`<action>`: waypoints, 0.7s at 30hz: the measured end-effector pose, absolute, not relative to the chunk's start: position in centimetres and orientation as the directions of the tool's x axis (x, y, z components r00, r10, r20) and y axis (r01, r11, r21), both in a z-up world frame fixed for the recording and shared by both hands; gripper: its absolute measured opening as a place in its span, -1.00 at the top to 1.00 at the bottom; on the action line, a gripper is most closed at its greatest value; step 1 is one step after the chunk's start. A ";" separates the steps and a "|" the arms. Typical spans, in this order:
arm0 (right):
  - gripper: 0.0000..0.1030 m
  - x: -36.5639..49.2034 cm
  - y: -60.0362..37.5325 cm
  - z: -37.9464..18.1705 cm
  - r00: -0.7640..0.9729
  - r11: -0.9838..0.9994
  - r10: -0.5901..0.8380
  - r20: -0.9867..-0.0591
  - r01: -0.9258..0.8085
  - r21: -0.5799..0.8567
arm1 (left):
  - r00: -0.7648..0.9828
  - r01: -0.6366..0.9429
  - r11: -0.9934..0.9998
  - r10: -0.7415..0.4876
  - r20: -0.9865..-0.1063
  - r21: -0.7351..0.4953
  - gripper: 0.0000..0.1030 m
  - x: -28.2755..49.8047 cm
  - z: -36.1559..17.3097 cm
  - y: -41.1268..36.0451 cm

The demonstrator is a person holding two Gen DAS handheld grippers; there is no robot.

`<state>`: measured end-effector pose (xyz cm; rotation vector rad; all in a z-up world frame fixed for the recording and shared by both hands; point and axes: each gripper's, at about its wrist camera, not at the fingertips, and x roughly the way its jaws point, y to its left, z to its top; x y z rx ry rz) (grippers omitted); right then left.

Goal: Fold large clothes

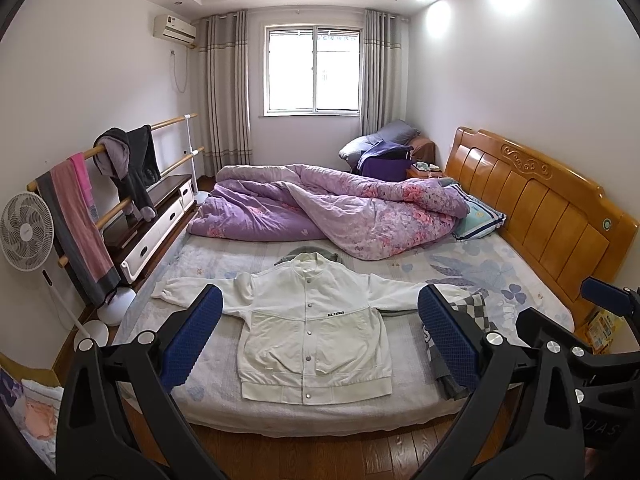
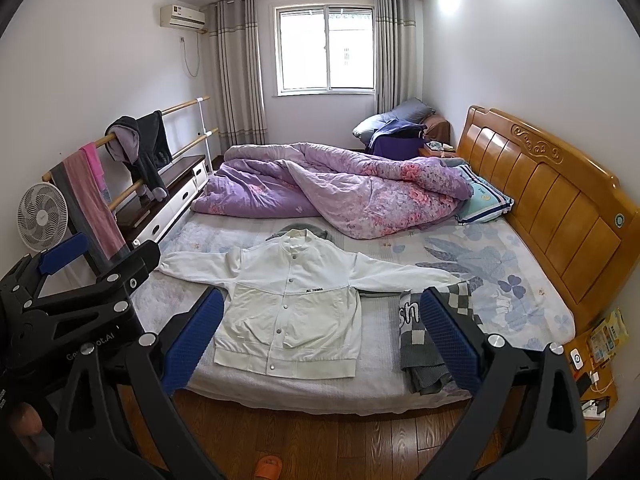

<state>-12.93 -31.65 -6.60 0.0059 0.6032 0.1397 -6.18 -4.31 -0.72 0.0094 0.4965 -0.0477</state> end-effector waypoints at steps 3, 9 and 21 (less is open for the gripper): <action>-0.84 -12.9 -31.5 -6.6 0.813 0.991 0.132 -0.568 -0.127 0.049 | 0.878 0.049 0.999 -0.042 -0.477 0.003 -0.90 -6.0 -0.7 -4.2; -0.84 -12.5 -31.4 -6.5 0.811 0.991 0.127 -0.571 -0.121 0.048 | 0.874 0.055 0.999 -0.046 -0.484 0.003 -0.90 -5.4 -0.7 -3.8; -0.84 -12.2 -31.8 -6.6 0.811 0.991 0.132 -0.570 -0.125 0.051 | 0.881 0.059 0.998 -0.053 -0.469 -0.001 -0.90 -5.3 -0.9 -3.4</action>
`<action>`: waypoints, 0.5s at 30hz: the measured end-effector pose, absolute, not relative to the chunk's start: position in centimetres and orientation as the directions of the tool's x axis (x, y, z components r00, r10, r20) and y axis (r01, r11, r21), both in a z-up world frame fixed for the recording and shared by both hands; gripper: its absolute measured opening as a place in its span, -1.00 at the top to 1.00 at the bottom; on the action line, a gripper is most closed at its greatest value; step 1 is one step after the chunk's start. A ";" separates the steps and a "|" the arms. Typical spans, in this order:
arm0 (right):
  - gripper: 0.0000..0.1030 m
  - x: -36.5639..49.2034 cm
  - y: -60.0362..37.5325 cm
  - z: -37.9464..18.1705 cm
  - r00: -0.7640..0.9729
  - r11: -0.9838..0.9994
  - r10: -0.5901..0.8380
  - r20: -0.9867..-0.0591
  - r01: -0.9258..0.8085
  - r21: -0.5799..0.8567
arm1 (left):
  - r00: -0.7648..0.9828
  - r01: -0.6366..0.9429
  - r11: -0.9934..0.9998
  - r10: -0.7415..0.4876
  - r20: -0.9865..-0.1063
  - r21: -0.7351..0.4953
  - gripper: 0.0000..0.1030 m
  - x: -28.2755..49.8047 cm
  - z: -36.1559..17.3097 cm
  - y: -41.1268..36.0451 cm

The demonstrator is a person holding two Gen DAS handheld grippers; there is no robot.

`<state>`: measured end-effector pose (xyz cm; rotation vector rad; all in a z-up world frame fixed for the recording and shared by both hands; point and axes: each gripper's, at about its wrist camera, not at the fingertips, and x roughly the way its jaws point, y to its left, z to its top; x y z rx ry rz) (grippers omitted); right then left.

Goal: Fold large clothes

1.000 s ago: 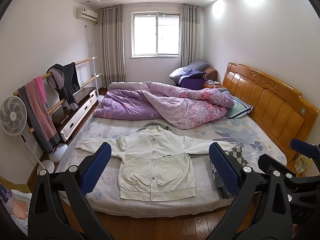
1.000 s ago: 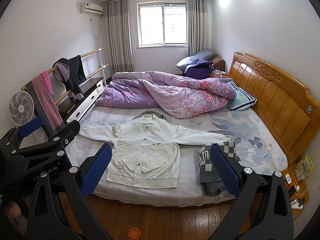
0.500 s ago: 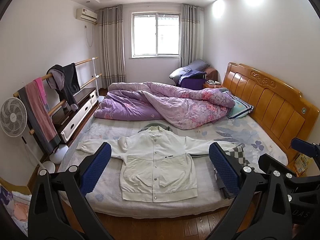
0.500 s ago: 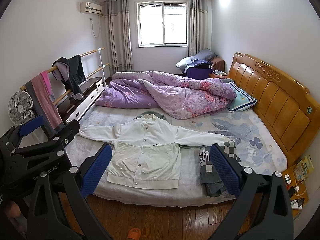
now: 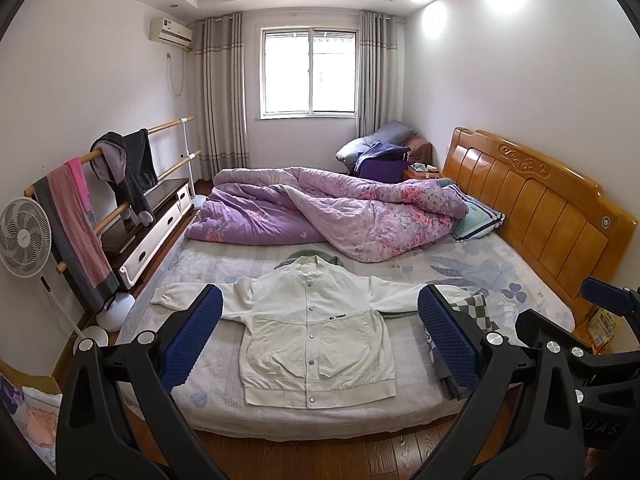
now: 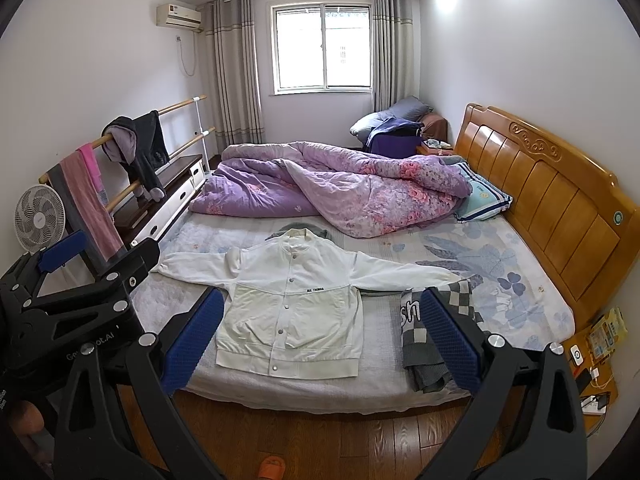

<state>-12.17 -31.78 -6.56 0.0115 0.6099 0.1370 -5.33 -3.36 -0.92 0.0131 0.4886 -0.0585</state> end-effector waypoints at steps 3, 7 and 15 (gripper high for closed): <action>-0.84 -12.2 -31.8 -6.6 0.811 0.991 0.132 -0.569 -0.125 0.051 | 0.879 0.064 0.998 -0.058 -0.473 -0.004 -0.90 -5.1 -0.9 -3.3; -0.84 -12.1 -31.6 -6.7 0.808 0.991 0.132 -0.574 -0.122 0.055 | 0.878 0.066 0.998 -0.060 -0.474 -0.003 -0.90 -4.8 -1.0 -3.0; -0.84 -12.0 -31.1 -6.8 0.805 0.992 0.123 -0.581 -0.111 0.057 | 0.874 0.074 0.997 -0.067 -0.481 -0.004 -0.90 -4.5 -1.3 -2.8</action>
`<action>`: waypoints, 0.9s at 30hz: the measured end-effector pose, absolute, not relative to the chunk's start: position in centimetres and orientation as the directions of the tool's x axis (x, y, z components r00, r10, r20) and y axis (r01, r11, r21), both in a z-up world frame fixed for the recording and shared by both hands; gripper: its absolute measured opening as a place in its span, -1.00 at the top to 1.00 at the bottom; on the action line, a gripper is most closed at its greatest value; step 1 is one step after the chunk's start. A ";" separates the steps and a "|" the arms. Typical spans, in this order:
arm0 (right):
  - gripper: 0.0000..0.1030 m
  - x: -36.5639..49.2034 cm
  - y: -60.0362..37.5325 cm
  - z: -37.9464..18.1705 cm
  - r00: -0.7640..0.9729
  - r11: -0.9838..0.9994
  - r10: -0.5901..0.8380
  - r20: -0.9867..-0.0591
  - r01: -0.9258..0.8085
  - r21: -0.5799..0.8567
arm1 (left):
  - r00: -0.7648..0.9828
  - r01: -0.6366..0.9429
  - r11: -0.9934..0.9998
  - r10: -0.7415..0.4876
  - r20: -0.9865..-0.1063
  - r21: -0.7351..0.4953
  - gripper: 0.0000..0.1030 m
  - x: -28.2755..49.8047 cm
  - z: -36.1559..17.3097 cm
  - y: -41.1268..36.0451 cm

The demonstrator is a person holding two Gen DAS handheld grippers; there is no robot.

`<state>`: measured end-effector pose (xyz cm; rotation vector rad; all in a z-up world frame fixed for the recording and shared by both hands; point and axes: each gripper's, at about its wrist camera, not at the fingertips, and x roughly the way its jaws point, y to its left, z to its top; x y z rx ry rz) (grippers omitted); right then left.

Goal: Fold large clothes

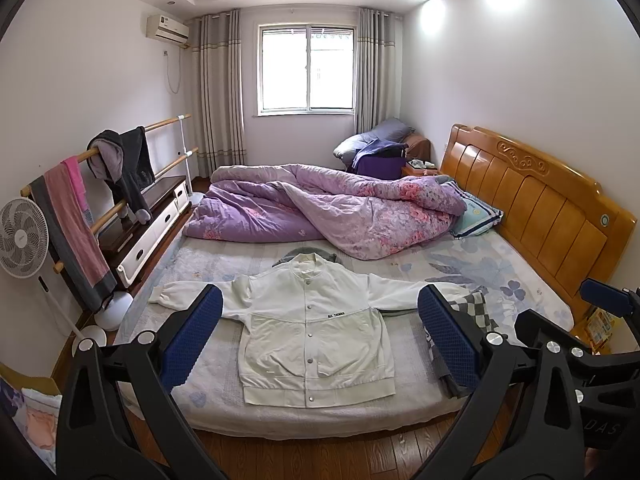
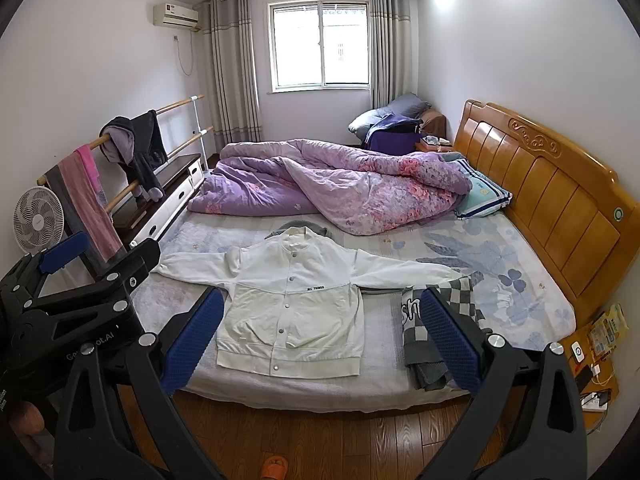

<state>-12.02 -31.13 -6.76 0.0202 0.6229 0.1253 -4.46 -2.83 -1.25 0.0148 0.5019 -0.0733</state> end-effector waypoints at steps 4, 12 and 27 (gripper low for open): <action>-0.84 -12.1 -30.8 -6.8 0.804 0.993 0.121 -0.583 -0.108 0.056 | 0.874 0.071 0.997 -0.065 -0.481 -0.005 -0.90 -4.5 -1.2 -2.9; -0.84 -12.0 -30.6 -6.8 0.800 0.992 0.122 -0.587 -0.109 0.058 | 0.871 0.073 0.997 -0.066 -0.487 -0.005 -0.90 -4.1 -1.3 -2.6; -0.84 -11.4 -30.7 -6.9 0.796 0.992 0.123 -0.593 -0.109 0.059 | 0.869 0.076 0.997 -0.068 -0.489 -0.004 -0.90 -3.8 -1.3 -2.3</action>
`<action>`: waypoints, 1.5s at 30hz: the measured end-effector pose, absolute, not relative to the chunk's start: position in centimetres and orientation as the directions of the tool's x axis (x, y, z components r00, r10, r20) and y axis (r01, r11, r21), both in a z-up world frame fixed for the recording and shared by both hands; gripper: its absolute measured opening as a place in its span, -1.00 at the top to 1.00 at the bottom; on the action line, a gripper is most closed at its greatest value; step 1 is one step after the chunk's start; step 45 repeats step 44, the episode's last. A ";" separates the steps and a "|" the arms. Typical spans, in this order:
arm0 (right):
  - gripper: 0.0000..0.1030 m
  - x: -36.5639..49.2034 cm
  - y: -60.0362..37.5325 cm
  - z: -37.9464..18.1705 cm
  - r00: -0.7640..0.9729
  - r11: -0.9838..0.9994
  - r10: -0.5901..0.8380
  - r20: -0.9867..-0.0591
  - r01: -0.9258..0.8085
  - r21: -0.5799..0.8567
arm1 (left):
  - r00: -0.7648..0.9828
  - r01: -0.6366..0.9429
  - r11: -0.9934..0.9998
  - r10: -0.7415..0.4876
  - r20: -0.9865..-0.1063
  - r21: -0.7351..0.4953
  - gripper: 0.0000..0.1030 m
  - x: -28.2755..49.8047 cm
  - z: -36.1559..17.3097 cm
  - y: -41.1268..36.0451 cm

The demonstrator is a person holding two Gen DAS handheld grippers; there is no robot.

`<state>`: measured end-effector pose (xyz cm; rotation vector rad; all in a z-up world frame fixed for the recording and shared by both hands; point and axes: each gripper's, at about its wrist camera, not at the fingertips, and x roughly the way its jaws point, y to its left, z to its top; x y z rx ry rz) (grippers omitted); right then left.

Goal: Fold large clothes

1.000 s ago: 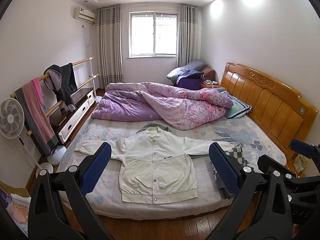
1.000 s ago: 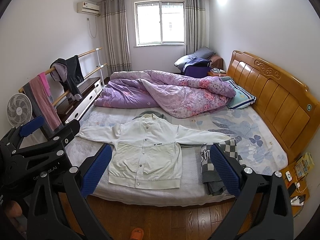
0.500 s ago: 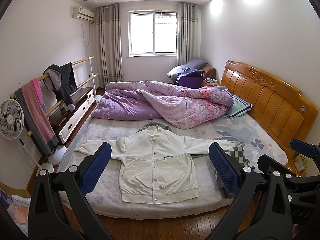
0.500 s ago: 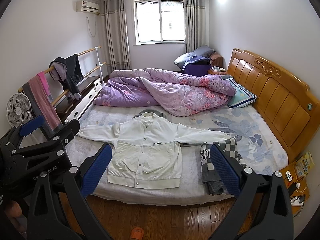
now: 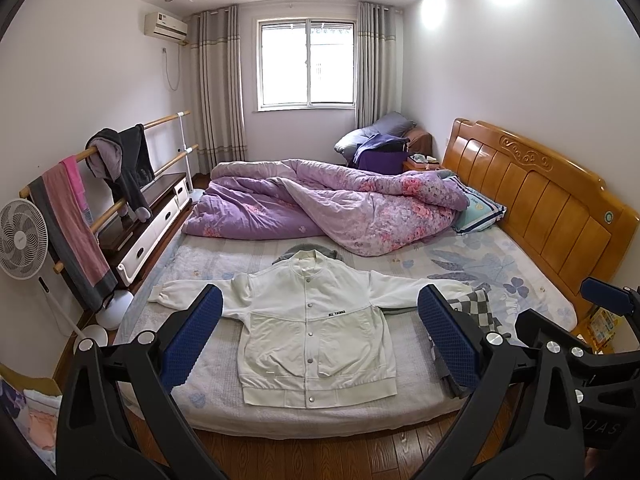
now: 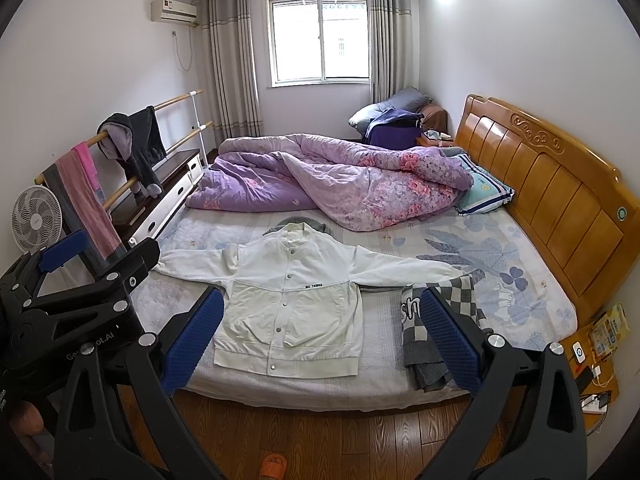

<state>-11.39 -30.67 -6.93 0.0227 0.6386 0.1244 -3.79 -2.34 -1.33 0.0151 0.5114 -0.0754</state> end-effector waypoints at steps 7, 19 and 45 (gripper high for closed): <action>-0.84 -11.3 -30.7 -7.1 0.793 0.992 0.122 -0.597 -0.107 0.060 | 0.868 0.079 0.997 -0.069 -0.492 -0.002 -0.90 -3.4 -1.4 -2.2; -0.84 -11.1 -30.8 -7.0 0.791 0.992 0.122 -0.600 -0.107 0.061 | 0.867 0.081 0.997 -0.072 -0.493 -0.003 -0.90 -3.1 -1.4 -2.1; -0.84 -10.6 -31.0 -7.4 0.784 0.992 0.122 -0.609 -0.105 0.064 | 0.863 0.086 0.996 -0.074 -0.500 0.001 -0.90 -2.7 -2.6 -1.9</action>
